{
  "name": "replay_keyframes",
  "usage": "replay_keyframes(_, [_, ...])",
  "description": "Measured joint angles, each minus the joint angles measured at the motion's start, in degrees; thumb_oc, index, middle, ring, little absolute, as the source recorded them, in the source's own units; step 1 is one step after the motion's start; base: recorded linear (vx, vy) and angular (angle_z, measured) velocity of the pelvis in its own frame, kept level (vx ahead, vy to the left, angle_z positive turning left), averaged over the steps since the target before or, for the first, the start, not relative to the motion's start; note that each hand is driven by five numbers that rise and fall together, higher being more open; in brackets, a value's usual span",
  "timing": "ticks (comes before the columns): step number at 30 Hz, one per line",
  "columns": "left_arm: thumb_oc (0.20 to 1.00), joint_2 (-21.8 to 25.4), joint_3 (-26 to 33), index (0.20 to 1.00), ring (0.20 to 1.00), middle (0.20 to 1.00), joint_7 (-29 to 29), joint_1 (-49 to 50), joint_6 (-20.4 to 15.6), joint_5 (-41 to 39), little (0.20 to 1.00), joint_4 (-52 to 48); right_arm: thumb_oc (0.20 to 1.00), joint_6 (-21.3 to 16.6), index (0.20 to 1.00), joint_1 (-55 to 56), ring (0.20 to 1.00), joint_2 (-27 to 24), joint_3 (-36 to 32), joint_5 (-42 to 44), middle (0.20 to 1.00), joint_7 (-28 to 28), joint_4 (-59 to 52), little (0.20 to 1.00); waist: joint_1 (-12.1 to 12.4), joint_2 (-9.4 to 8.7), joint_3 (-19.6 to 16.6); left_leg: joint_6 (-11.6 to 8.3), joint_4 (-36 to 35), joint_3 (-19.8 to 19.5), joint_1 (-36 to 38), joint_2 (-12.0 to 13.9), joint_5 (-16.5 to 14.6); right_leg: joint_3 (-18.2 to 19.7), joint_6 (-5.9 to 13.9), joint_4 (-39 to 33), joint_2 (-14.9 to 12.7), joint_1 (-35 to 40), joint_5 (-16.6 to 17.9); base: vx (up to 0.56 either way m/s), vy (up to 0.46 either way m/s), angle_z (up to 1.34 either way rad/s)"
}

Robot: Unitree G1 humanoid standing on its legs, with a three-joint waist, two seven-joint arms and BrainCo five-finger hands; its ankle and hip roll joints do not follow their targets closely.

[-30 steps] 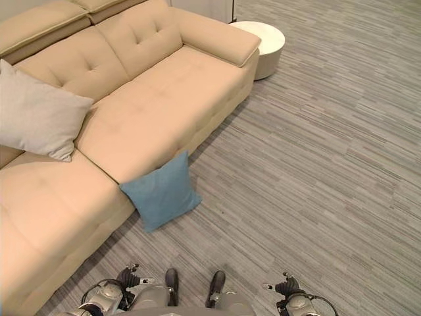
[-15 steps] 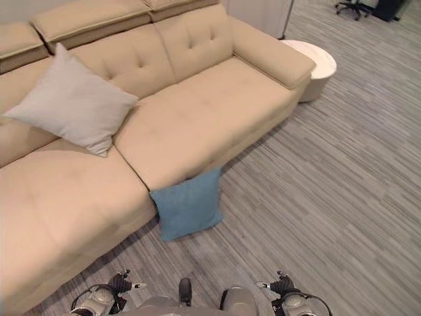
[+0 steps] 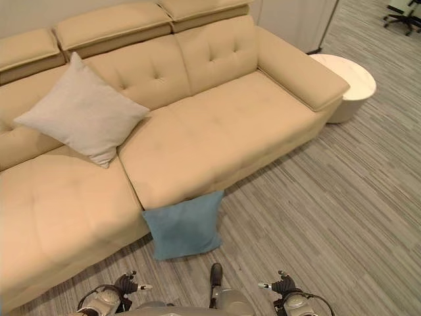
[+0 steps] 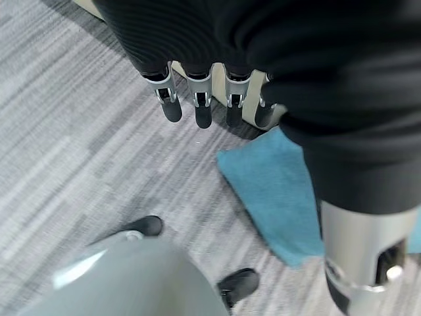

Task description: Pick up all the scattered cushions and arrange them neatly on the sofa.

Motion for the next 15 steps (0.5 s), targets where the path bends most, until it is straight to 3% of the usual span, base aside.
replay_keyframes(1, [1.0,0.04,0.07,1.0,1.0,1.0,0.06,-0.06,0.0,-0.08,1.0,-0.01,1.0,0.01,1.0,-0.49,1.0,-0.16,0.03,0.01,1.0,0.0,0.57,1.0,0.22,0.16,0.06,0.0,0.74,0.96,-1.53,0.21,-0.04,-0.65,-0.24,0.13,-0.16,0.02,-0.35,0.02,-0.008,0.53])
replay_keyframes(4, [1.0,0.19,0.03,1.0,1.0,1.0,0.09,-0.15,0.07,-0.27,1.0,-0.26,1.0,0.07,1.0,-1.32,1.0,-0.32,0.23,0.08,1.0,-0.03,1.16,1.0,0.01,0.22,0.89,0.87,-7.54,5.11,-2.3,1.82,0.95,-2.63,-0.72,-0.04,-0.25,0.91,-1.12,0.08,0.053,0.35])
replay_keyframes(5, [1.0,0.09,-0.06,1.0,1.0,1.0,0.09,-0.54,0.07,-0.55,1.0,-0.29,1.0,0.26,1.0,-0.93,1.0,-0.28,0.21,0.1,1.0,-0.03,1.49,1.0,-0.47,0.75,1.65,0.26,-15.37,7.6,-2.76,4.2,4.39,-4.91,0.11,-0.04,-0.19,2.01,-2.09,0.18,0.127,0.53])
replay_keyframes(7, [1.0,0.25,-0.05,1.0,1.0,1.0,0.18,0.15,0.21,-0.55,1.0,-0.17,1.0,0.23,1.0,-0.36,1.0,-0.49,0.07,0.09,1.0,-0.05,1.4,1.0,-0.09,0.98,1.64,0.73,-19.39,7.38,-3.08,5.13,6.97,-4.73,0.58,-0.02,-0.2,2.46,-2.41,0.18,0.142,0.19])
replay_keyframes(9, [1.0,0.12,0.1,1.0,1.0,1.0,0.13,0.78,0.31,-0.55,1.0,0.26,1.0,0.24,1.0,0.5,1.0,-0.49,0.13,0.06,1.0,-0.01,1.46,1.0,-0.22,2.19,1.03,1.11,-20.29,7.58,-2.24,5.39,7.46,-4.84,1.92,-0.01,-0.19,3.44,-2.67,0.13,0.128,-0.08])
replay_keyframes(10, [1.0,0.12,0.08,1.0,1.0,1.0,0.12,1.84,0.39,-0.54,1.0,0.27,1.0,0.25,1.0,1.37,1.0,-0.35,0.0,0.02,1.0,0.03,1.46,1.0,-0.15,2.66,0.59,1.93,-21.33,7.66,-1.26,5.13,10.93,-4.38,3.47,0.0,-0.47,4.28,-2.97,0.15,0.193,-0.01])
replay_keyframes(13, [1.0,1.0,0.07,1.0,1.0,1.0,0.07,3.5,0.58,-0.52,1.0,0.22,1.0,0.26,1.0,3.1,1.0,0.26,-0.16,-0.07,1.0,0.18,1.41,1.0,-0.33,1.19,-1.25,5.01,-25.26,8.93,2.16,0.63,11.44,-2.89,7.34,0.85,-4.53,5.06,-3.72,0.14,0.244,-0.06])
replay_keyframes(15, [1.0,1.87,0.04,1.0,1.0,1.0,0.09,3.01,0.57,-0.52,1.0,0.09,1.0,0.28,1.0,3.01,1.0,0.87,-0.27,-0.12,1.0,0.41,1.31,1.0,-0.23,0.83,-1.5,6.77,-25.15,9.32,2.6,-1.21,10.66,-2.59,8.93,3.06,-6.33,4.44,-4.55,0.07,0.173,-0.06])
